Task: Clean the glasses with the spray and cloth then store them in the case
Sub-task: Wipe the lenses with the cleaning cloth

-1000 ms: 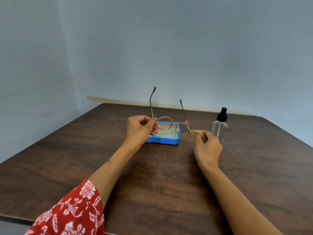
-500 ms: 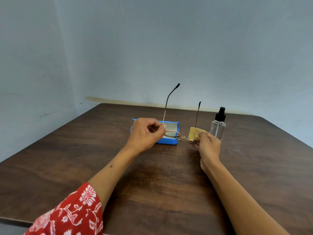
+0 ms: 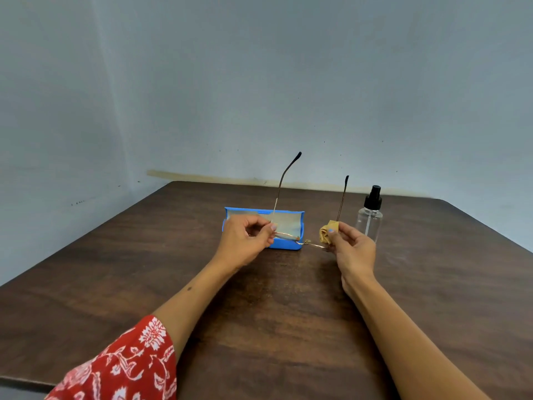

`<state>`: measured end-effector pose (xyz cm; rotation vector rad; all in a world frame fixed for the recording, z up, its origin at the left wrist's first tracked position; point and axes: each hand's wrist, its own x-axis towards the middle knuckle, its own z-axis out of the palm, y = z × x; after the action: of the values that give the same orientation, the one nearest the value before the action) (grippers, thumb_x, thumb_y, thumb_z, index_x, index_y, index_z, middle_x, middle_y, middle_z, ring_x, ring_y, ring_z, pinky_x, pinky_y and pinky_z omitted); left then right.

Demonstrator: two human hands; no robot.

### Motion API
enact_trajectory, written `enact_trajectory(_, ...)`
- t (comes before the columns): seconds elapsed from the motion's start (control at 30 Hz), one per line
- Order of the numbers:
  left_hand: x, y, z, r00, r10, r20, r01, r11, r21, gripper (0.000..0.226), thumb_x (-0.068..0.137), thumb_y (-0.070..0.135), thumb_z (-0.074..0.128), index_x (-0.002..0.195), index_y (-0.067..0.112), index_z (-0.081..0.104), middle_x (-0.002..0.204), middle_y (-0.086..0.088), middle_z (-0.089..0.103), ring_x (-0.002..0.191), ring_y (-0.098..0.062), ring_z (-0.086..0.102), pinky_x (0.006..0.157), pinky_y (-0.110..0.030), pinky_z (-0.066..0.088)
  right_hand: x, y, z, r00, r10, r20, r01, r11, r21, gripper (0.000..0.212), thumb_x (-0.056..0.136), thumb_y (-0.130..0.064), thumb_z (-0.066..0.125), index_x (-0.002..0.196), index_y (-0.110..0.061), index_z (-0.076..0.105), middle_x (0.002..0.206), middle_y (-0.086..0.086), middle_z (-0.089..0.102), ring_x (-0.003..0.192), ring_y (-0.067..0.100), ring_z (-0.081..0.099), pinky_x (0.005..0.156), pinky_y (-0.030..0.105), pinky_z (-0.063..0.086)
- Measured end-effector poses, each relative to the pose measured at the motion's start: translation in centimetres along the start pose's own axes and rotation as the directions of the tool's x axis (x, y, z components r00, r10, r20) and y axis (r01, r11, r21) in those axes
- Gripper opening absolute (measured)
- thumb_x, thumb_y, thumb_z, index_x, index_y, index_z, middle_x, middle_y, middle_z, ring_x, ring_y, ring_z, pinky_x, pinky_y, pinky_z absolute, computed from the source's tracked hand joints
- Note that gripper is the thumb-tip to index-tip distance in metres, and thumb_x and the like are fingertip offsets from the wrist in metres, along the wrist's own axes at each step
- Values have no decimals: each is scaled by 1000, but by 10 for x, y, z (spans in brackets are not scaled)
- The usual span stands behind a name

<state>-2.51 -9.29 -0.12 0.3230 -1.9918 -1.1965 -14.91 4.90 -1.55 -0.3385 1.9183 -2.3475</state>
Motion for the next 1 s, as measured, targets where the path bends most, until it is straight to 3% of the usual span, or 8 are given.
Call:
enact_trajectory(0.1, -2, -6, 7, 1000, -21, -3, 21, 999, 50, 11, 87, 12, 62, 82, 6, 70, 72, -6, 69, 68, -20, 69, 67, -31, 59, -2, 0, -2, 997, -72, -20, 70, 994, -84, 28, 89, -6, 61, 117, -4, 61, 98, 6, 67, 88, 14, 63, 72, 21, 54)
enact_trajectory(0.2, -1, -9, 15, 999, 26, -37, -20, 988, 152, 15, 88, 14, 61, 78, 8, 69, 69, -1, 69, 66, -21, 68, 68, -37, 58, -2, 2, -4, 990, -132, -41, 124, 978, -167, 25, 90, -7, 60, 115, -5, 63, 92, 2, 67, 86, 12, 63, 81, 27, 54)
enact_trajectory(0.3, 2, -11, 19, 997, 69, -17, -63, 973, 223, 14, 88, 15, 61, 81, 8, 69, 72, -2, 69, 69, -20, 68, 69, -34, 57, -2, 1, -4, 987, -153, -47, 140, 967, -215, 25, 91, -9, 58, 116, -8, 62, 94, 0, 66, 88, 10, 62, 80, 22, 48)
enact_trajectory(0.47, 4, -15, 14, 995, -103, 9, 103, 995, 8, 11, 86, 10, 64, 91, 2, 68, 73, -5, 69, 66, -17, 70, 66, -25, 59, -5, 0, -3, 981, -192, -24, 179, 948, -264, 21, 92, -9, 57, 113, -9, 63, 94, -1, 64, 87, 10, 59, 85, 27, 51)
enact_trajectory(0.6, 5, -12, 9, 968, -213, 133, 231, 962, -143, 15, 79, -5, 67, 93, 2, 65, 68, -11, 67, 57, -11, 68, 60, -20, 57, -5, -2, -5, 974, -225, -37, 204, 933, -297, 20, 93, -11, 57, 112, -10, 63, 95, 0, 64, 86, 9, 58, 75, 16, 43)
enact_trajectory(0.7, 6, -8, 6, 955, -229, 190, 258, 955, -147, 11, 77, -7, 68, 82, 3, 66, 62, -10, 67, 55, -13, 68, 58, -21, 58, -7, -4, -6, 961, -273, -50, 242, 913, -330, 21, 93, -13, 57, 113, -11, 62, 93, -2, 64, 83, 8, 57, 70, 10, 40)
enact_trajectory(0.9, 2, -1, 4, 937, -201, 285, 241, 964, -111, 9, 76, -9, 68, 81, -2, 66, 63, -11, 68, 58, -16, 69, 57, -22, 57, -8, -10, -8, 892, -430, -137, 362, 862, -354, 31, 92, -14, 58, 122, -8, 57, 110, 4, 63, 100, 15, 59, 85, 22, 45)
enact_trajectory(1.0, 0, -2, 4, 916, -223, 333, 262, 962, -78, 9, 75, -7, 70, 81, -1, 67, 66, -11, 70, 64, -19, 71, 60, -22, 58, -9, -14, -9, 841, -511, -177, 437, 835, -334, 33, 92, -12, 57, 125, -9, 55, 113, 4, 61, 101, 13, 57, 85, 21, 45)
